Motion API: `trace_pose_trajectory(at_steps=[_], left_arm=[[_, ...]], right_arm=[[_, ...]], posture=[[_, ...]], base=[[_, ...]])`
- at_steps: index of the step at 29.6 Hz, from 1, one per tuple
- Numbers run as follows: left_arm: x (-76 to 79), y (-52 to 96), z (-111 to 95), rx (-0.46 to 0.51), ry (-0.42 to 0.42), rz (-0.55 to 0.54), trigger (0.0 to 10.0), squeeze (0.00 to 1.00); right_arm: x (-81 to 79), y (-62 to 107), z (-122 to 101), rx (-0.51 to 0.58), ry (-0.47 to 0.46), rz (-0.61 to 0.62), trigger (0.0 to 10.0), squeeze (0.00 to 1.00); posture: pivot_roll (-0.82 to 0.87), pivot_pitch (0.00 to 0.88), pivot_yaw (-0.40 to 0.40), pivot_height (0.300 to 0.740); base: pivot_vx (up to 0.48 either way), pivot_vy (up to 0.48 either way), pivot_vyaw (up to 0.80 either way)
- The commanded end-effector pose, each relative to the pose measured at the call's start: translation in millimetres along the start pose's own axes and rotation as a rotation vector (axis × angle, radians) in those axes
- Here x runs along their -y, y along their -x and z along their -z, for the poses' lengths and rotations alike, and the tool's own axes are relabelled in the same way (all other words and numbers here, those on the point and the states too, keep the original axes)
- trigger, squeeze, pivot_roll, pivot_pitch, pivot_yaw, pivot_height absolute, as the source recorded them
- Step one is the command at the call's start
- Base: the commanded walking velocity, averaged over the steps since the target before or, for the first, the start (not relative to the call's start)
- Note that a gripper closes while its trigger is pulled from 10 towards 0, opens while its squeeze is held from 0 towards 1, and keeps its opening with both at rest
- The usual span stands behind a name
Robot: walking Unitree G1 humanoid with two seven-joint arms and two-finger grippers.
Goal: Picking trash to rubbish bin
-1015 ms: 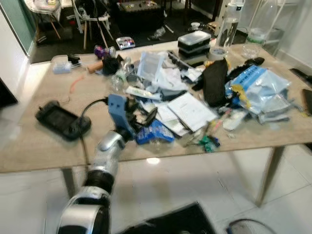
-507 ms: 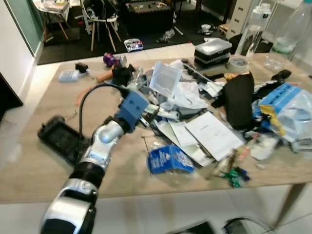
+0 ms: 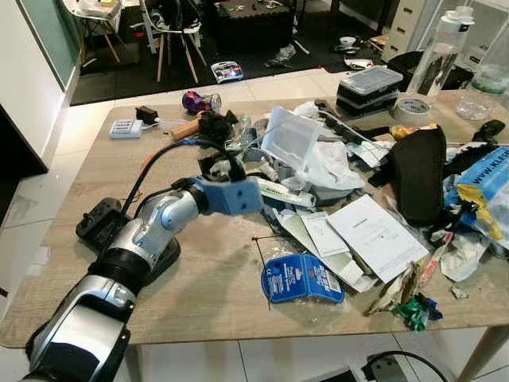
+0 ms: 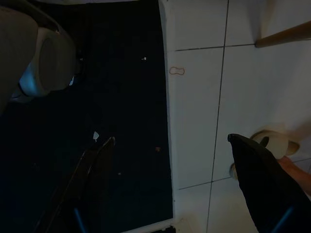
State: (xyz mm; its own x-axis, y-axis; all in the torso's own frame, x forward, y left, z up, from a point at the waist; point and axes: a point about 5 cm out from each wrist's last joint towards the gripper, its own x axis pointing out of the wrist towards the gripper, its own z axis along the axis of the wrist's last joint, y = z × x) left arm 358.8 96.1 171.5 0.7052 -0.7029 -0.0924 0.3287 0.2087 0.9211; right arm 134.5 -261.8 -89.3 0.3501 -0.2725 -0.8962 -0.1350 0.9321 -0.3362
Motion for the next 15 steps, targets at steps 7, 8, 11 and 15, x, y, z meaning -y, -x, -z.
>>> trace_pose_trajectory(at_steps=[7,8,11,15], left_arm=[[10.8,-5.1,-12,0.069,-0.124,0.048,10.0,0.0],[10.8,-5.1,-12,0.069,-0.124,0.048,10.0,0.0],[13.4,-11.5,-17,0.079,-0.13,0.054,10.0,0.0],[22.3,-17.8,-22,0.063,-0.105,0.059,10.0,0.0]], right_arm=[[-2.4,0.1,4,-0.017,0.008,-0.009,10.0,0.0],[-2.4,0.1,4,-0.017,0.008,-0.009,10.0,0.0],[-2.4,0.1,3,-0.013,0.002,-0.009,10.0,0.0],[-2.4,0.1,3,-0.014,-0.002,-0.009,10.0,0.0]], posture=[[-0.06,0.057,0.076,0.74],[-0.06,0.057,0.076,0.74],[-0.07,0.05,0.079,0.74],[-0.07,0.05,0.079,0.74]], base=[[0.0,0.0,0.0],[0.0,0.0,0.0],[0.0,0.0,0.0],[0.0,0.0,0.0]])
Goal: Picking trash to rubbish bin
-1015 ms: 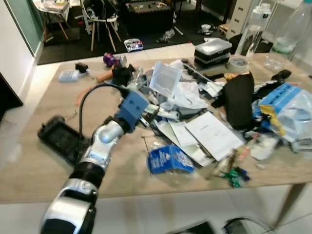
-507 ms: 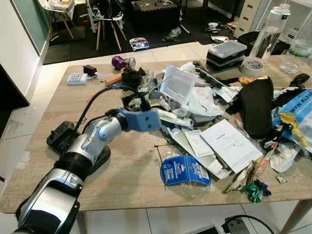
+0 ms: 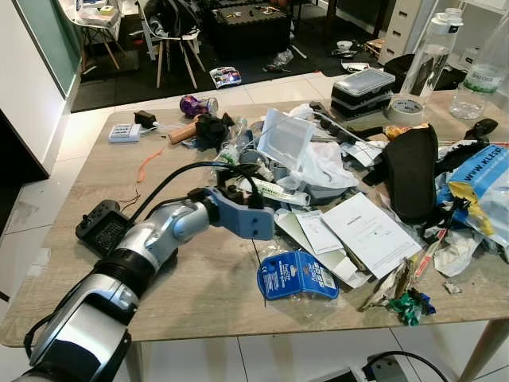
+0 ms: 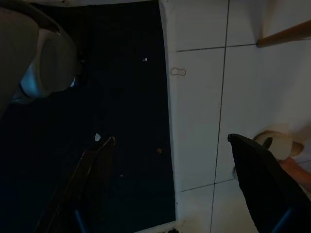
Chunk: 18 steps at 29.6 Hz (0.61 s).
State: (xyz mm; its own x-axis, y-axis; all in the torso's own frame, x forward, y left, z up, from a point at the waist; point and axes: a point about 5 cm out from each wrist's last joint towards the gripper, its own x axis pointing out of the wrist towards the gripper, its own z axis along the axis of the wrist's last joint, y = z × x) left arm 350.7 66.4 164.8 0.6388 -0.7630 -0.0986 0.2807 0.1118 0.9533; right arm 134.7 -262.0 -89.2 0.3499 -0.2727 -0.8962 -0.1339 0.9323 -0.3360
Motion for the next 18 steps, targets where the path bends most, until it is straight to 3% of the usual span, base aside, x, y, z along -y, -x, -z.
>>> trace_pose_trajectory(at_steps=[1,12,18], left_arm=[[9.8,-3.5,-0.7,-0.021,0.014,0.028,10.0,0.0],[16.1,-9.5,-8.2,-0.001,0.081,-0.008,10.0,0.0],[15.2,-10.0,-8.0,-0.008,0.09,-0.018,10.0,0.0]], right_arm=[[-2.7,0.1,3.7,-0.014,-0.002,-0.009,10.0,0.0],[-1.5,0.1,3.2,-0.015,-0.007,-0.006,10.0,0.0],[-1.2,0.1,3.0,-0.015,-0.003,-0.008,10.0,0.0]], posture=[[-0.07,0.05,0.079,0.74],[-0.09,0.049,0.082,0.74],[-0.08,0.048,0.079,0.74]], base=[[0.0,0.0,0.0],[0.0,-0.418,0.0],[0.0,0.0,0.0]])
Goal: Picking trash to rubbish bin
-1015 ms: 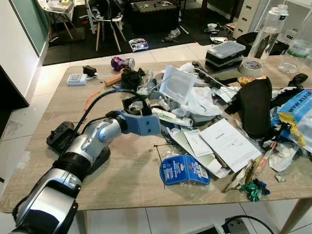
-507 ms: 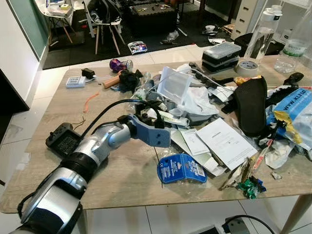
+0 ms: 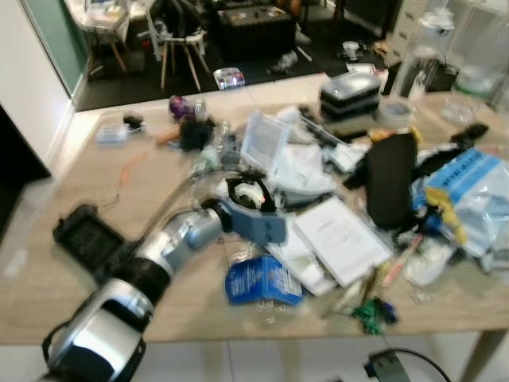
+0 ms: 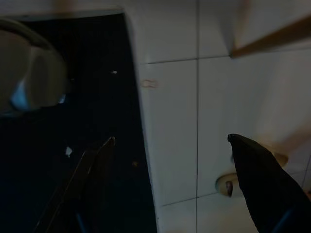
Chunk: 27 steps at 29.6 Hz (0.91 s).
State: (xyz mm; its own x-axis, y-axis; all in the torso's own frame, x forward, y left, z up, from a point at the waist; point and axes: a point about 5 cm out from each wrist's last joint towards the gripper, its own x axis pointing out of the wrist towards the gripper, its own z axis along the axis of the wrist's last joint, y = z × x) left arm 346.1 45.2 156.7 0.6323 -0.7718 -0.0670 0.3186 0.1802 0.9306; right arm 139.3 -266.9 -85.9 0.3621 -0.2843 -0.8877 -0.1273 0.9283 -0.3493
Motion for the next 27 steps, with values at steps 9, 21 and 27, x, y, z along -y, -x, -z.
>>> trace_pose_trajectory(at_steps=[9,21,27], left_arm=[[-2.2,6.1,17,-0.096,-0.009,-0.014,10.0,0.0],[-14.5,40.1,61,-0.233,-0.143,0.151,10.0,0.0],[-17.3,44.9,59,-0.195,-0.145,0.203,10.0,0.0]], right_arm=[[-8.0,0.3,7,-0.026,0.002,-0.027,10.0,0.0],[-9.0,0.3,7,-0.031,-0.002,-0.031,10.0,0.0],[-9.1,0.3,8,-0.033,0.0,-0.033,10.0,0.0]], posture=[[-0.08,0.051,0.08,0.74],[-0.08,0.054,0.086,0.74],[-0.08,0.061,0.088,0.74]], base=[[0.0,0.0,0.0],[0.0,0.0,0.0],[0.0,0.0,0.0]])
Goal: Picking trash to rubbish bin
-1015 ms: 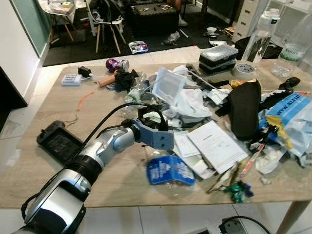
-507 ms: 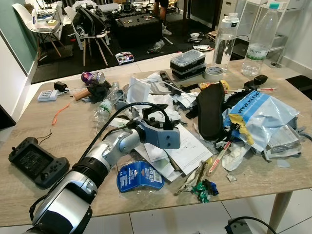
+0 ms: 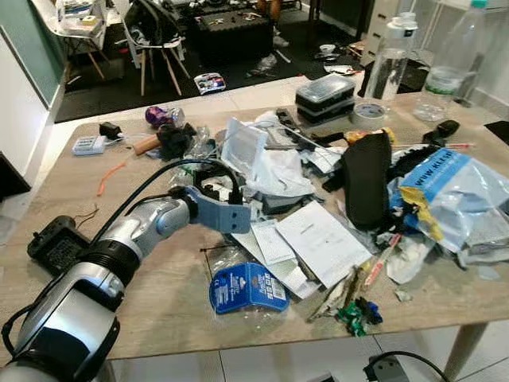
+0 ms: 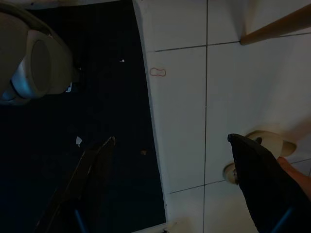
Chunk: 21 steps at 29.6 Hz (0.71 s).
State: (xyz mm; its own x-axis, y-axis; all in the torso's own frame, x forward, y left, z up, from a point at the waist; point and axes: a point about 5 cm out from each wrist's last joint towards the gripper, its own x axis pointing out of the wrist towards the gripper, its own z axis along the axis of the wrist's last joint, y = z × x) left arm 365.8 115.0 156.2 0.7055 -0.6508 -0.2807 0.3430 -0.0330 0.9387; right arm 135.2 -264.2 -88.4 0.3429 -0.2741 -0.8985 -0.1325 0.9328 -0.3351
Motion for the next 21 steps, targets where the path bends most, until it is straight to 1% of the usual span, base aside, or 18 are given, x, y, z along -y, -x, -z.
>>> trace_pose_trajectory(at_steps=[1,2,3,4,6,7,8,10,12,13,14,16,19,21], left_arm=[[1.5,4.5,2,0.01,-0.009,0.05,10.0,0.0],[-0.4,7.2,2,0.026,-0.014,0.081,10.0,0.0],[-0.4,7.2,2,0.026,-0.014,0.081,10.0,0.0],[-5.8,12.8,-1,0.07,-0.024,0.148,10.0,0.0],[-10.3,15.4,-6,0.101,-0.034,0.171,10.0,0.0],[-10.3,15.4,-6,0.101,-0.034,0.171,10.0,0.0],[-11.4,16.8,-11,0.124,-0.065,0.212,10.0,0.0],[-9.1,17.6,-14,0.141,-0.085,0.254,10.0,0.0],[-6.0,15.8,-18,0.159,-0.103,0.272,10.0,0.0],[-6.0,15.8,-18,0.159,-0.103,0.272,10.0,0.0],[-2.2,12.5,-20,0.161,-0.115,0.274,10.0,0.0],[0.5,10.6,-21,0.162,-0.118,0.277,10.0,0.0],[1.3,3.5,-26,0.148,-0.114,0.237,10.0,0.0],[-1.3,-0.5,-30,0.139,-0.107,0.202,10.0,0.0]], right_arm=[[-5.2,0.1,4,-0.015,0.001,-0.017,10.0,0.0],[-5.2,0.1,4,-0.015,0.002,-0.017,10.0,0.0],[-5.2,0.1,4,-0.015,0.002,-0.017,10.0,0.0],[-5.0,0.1,4,-0.016,0.004,-0.017,10.0,0.0],[-4.8,0.1,4,-0.017,0.005,-0.016,10.0,0.0],[-4.8,0.1,4,-0.017,0.005,-0.016,10.0,0.0],[-4.8,0.1,4,-0.017,0.007,-0.017,10.0,0.0],[-4.8,0.1,4,-0.018,0.007,-0.018,10.0,0.0],[-4.8,0.1,4,-0.018,0.007,-0.019,10.0,0.0],[-4.8,0.1,4,-0.018,0.007,-0.019,10.0,0.0],[-4.8,0.1,4,-0.018,0.006,-0.018,10.0,0.0],[-4.8,0.1,4,-0.018,0.006,-0.017,10.0,0.0],[-4.8,0.1,4,-0.017,0.004,-0.017,10.0,0.0],[-4.7,0.1,4,-0.018,0.003,-0.017,10.0,0.0]], posture=[[-0.08,0.061,0.088,0.74],[-0.08,0.061,0.088,0.74],[-0.08,0.061,0.088,0.74],[-0.08,0.064,0.086,0.74],[-0.08,0.064,0.086,0.74],[-0.08,0.064,0.086,0.74],[-0.08,0.064,0.086,0.74],[-0.08,0.064,0.086,0.74],[-0.08,0.064,0.086,0.74],[-0.08,0.064,0.086,0.74],[-0.08,0.064,0.086,0.74],[-0.08,0.064,0.086,0.74],[-0.08,0.064,0.086,0.74],[-0.08,0.073,0.091,0.74]], base=[[0.0,0.0,0.0],[0.0,0.0,0.0],[0.0,0.0,0.0],[0.0,0.0,0.0],[0.0,0.0,0.0],[0.0,0.0,0.0],[0.0,0.0,0.0],[0.0,0.0,0.0],[0.0,0.0,0.0],[0.0,0.0,0.0],[0.0,0.0,0.0],[0.0,0.0,0.0],[0.0,0.0,0.0],[0.0,0.0,0.0]])
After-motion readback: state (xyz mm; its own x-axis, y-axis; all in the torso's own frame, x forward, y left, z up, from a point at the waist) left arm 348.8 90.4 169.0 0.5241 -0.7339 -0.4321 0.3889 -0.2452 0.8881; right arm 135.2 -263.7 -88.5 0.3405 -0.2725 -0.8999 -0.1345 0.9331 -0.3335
